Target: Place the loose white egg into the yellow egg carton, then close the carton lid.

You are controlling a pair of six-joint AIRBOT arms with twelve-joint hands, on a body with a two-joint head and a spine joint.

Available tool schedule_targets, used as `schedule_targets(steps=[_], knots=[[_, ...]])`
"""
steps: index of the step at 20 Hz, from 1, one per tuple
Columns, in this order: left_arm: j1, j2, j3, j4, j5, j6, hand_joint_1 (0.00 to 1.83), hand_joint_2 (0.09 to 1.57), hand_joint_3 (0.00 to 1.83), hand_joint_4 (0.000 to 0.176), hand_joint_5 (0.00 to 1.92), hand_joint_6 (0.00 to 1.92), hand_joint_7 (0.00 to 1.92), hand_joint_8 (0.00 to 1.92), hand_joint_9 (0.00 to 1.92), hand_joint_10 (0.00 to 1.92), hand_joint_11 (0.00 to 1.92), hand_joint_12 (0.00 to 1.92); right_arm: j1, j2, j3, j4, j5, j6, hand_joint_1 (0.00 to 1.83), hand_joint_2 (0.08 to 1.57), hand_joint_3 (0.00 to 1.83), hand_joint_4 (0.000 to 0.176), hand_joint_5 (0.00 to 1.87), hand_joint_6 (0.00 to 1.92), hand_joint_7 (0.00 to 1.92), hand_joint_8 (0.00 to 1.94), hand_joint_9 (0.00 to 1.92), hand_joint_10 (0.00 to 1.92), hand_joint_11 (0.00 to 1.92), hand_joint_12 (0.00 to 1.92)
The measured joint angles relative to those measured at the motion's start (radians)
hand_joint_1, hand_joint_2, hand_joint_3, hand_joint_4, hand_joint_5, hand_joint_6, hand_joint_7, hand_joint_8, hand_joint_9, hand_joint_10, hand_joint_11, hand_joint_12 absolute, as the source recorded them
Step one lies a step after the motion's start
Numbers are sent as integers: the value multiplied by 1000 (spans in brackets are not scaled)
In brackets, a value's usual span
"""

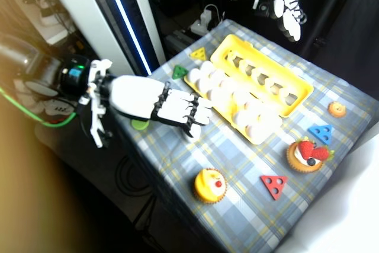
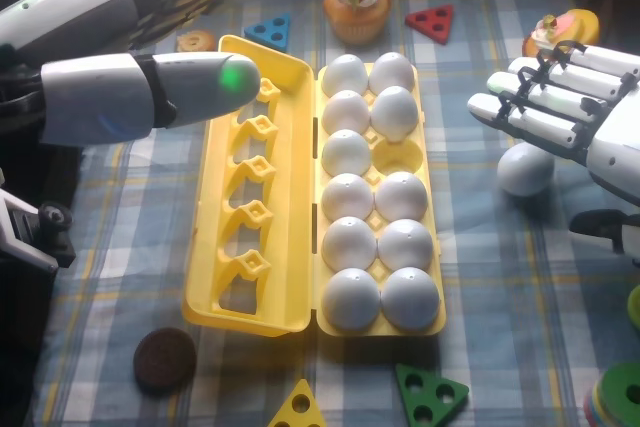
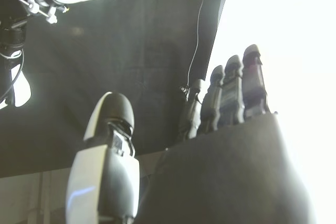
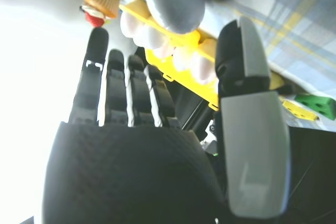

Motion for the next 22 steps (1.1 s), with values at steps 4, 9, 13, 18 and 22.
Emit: schedule_targets(steps=[4, 9, 13, 18, 22], knots=[[5, 0, 0, -5, -3, 1, 347, 1234, 1, 95, 0, 0, 0, 0, 0, 0, 0, 0, 18, -35, 45, 19, -28, 0, 995, 1116, 3, 0, 22, 3, 96, 5, 45, 137, 0, 885], [5, 0, 0, -11, -7, 1, 380, 1242, 2, 103, 0, 0, 0, 0, 0, 0, 0, 0, 65, -108, 103, 27, -103, 0, 1012, 1124, 0, 0, 68, 4, 250, 6, 238, 248, 0, 1437], [6, 0, 0, -11, -7, 1, 360, 1250, 4, 81, 0, 0, 0, 0, 0, 0, 0, 0, 84, -163, 154, 44, -144, 2, 1144, 1196, 6, 0, 415, 347, 470, 932, 622, 1426, 605, 1823], [6, -2, 1, -14, -8, 1, 355, 1253, 2, 95, 0, 0, 0, 0, 0, 0, 0, 0, 100, -174, 174, 64, -138, 2, 1139, 1335, 27, 0, 506, 1485, 701, 1753, 1018, 1851, 1118, 1921], [19, -2, 1, -20, -14, 2, 400, 1263, 6, 102, 0, 0, 0, 0, 0, 0, 0, 0, 121, -141, 140, 30, -172, 2, 1094, 1271, 0, 0, 701, 1407, 1024, 1808, 1257, 1898, 1349, 1921]])
